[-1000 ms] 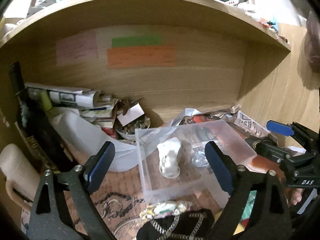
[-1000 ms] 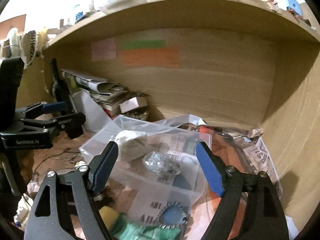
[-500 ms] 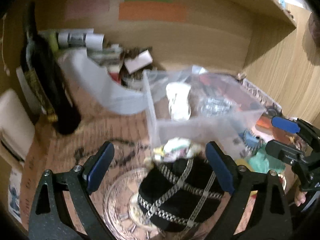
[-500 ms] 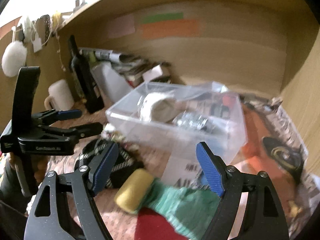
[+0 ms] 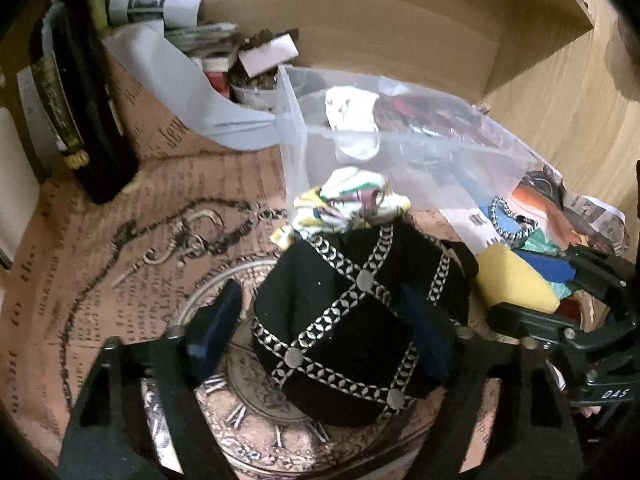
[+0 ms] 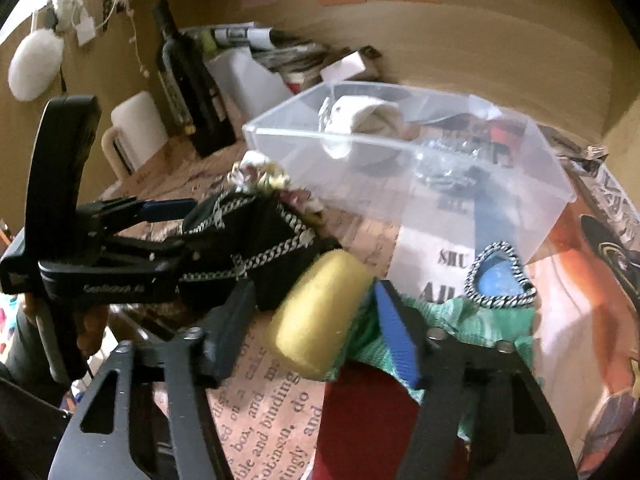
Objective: Organize soft objects
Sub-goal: 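Grasp the black chain pouch with left tool while right tool grasps yellow sponge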
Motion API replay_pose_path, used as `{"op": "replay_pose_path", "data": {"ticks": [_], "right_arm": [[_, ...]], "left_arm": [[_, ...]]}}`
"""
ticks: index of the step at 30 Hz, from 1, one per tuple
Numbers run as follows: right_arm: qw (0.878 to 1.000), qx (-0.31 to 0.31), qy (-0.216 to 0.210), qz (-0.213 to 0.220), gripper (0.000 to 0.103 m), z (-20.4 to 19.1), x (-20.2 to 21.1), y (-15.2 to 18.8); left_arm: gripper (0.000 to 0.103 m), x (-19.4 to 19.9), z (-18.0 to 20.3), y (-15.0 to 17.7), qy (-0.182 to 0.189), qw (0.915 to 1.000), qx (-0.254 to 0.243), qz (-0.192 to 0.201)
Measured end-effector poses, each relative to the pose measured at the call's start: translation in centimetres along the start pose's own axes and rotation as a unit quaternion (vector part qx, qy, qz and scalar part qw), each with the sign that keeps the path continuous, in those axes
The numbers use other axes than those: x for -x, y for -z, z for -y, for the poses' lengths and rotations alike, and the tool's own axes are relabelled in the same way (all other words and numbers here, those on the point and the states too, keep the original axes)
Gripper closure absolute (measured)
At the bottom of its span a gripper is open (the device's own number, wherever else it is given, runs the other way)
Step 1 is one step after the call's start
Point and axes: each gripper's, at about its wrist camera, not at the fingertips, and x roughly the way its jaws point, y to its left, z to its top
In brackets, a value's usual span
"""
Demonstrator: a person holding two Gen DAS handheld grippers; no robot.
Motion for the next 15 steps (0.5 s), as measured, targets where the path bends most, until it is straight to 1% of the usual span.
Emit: {"op": "replay_pose_path", "data": {"ticks": [1,3,5,7,10,15], "right_arm": [[1.000,0.001,0.002,-0.001,0.055,-0.1,0.0,0.1],[1.000,0.002,0.005,-0.002,0.059,0.0,-0.1,0.1],[1.000,-0.002,0.004,0.002,0.062,0.3,0.0,0.2],[1.000,-0.005,0.004,0.007,0.065,0.4,0.3,0.1],[1.000,-0.008,0.003,0.016,0.066,0.5,0.6,0.0],[0.999,-0.012,0.005,0.034,0.066,0.6,1.5,-0.5]], "left_arm": [[0.035,-0.2,-0.1,0.1,0.007,1.0000,0.003,-0.005],[0.037,-0.5,-0.3,0.2,0.010,0.9999,0.008,-0.006],[0.042,-0.4,-0.4,0.2,0.017,0.9998,0.008,-0.004],[0.050,-0.1,-0.3,0.3,0.022,0.9997,0.007,-0.002],[0.058,0.4,-0.1,0.4,0.026,0.9997,-0.003,0.004],[0.065,1.8,0.5,0.2,0.021,0.9992,-0.023,0.025]]}}
